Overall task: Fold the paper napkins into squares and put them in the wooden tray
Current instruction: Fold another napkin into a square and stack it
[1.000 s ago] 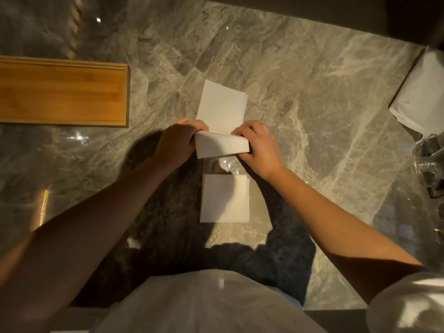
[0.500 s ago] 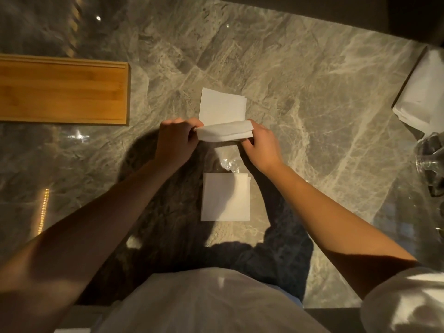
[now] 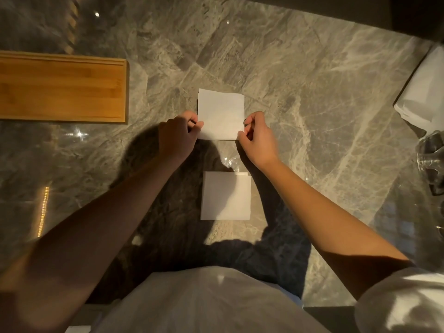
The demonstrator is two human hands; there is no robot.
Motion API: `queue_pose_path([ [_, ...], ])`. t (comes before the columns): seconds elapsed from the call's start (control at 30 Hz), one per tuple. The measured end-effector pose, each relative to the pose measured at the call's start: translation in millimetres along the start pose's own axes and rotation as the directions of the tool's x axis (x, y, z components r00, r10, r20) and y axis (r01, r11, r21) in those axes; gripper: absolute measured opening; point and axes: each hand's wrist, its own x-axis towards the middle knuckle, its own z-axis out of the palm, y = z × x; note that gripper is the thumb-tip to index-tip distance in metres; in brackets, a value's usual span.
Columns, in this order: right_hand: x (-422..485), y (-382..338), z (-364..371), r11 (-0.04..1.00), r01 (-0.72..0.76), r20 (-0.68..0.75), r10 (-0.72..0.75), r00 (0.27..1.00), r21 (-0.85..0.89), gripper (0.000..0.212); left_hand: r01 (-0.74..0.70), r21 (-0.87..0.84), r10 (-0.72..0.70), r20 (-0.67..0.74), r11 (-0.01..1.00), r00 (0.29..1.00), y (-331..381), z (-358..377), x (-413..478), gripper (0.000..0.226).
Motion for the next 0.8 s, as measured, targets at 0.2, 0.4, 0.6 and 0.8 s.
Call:
queue_pose_path([
  [0.2,0.6,-0.9,-0.6,0.999,0.005,0.025,-0.003,1.0,-0.052,0.01,-0.01,0.017,0.01,-0.034,1.0,0.999,0.9,2.0,4.3,0.02],
  [0.4,4.1,-2.9,-0.6,0.996,0.02,0.035,-0.017,0.999,-0.084,0.013,-0.058,0.072,0.06,-0.03,0.996,0.998,1.8,2.8,7.0,0.017],
  [0.6,9.0,-4.7,-1.6,0.991,0.056,0.065,-0.048,0.997,-0.124,0.024,-0.06,0.106,0.058,0.016,0.993,0.998,2.8,2.7,9.1,0.024],
  [0.8,10.5,-4.0,-3.2,0.986,0.065,0.09,-0.051,0.995,-0.156,0.035,-0.271,0.237,0.281,-0.011,0.933,0.96,-4.2,4.2,12.9,0.029],
])
